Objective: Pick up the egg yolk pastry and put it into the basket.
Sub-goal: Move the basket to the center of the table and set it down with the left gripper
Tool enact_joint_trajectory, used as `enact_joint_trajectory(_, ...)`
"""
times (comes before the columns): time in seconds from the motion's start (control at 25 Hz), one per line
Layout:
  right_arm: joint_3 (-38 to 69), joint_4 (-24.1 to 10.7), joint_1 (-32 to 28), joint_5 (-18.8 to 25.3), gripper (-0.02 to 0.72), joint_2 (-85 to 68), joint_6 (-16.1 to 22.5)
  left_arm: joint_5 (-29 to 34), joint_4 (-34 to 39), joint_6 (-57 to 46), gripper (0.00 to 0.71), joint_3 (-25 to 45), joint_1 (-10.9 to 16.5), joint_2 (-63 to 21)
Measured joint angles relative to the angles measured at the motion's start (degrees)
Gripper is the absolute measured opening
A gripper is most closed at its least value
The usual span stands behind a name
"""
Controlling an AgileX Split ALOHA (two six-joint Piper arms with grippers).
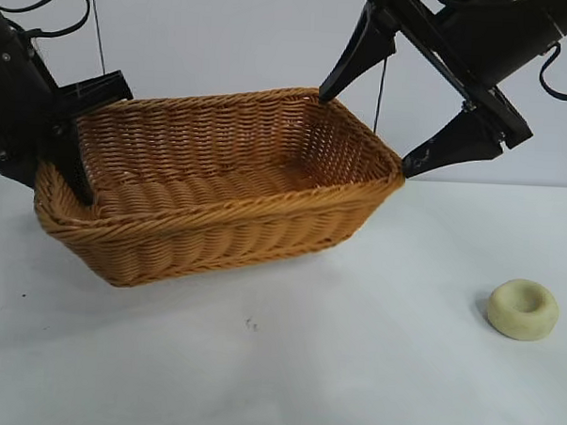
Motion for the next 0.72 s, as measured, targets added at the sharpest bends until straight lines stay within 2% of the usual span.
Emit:
enact_joint_trajectory(0.36, 0.0, 0.0, 0.0, 0.0, 0.694, 0.0, 0.0, 11.7, -0.1, 12.6, 0.11, -11.7, 0.0, 9.3)
enact_joint_trajectory(0.72, 0.0, 0.0, 0.0, 0.0, 0.694, 0.0, 0.0, 11.1, -2.3, 14.9, 0.11, -13.9, 0.0, 13.4)
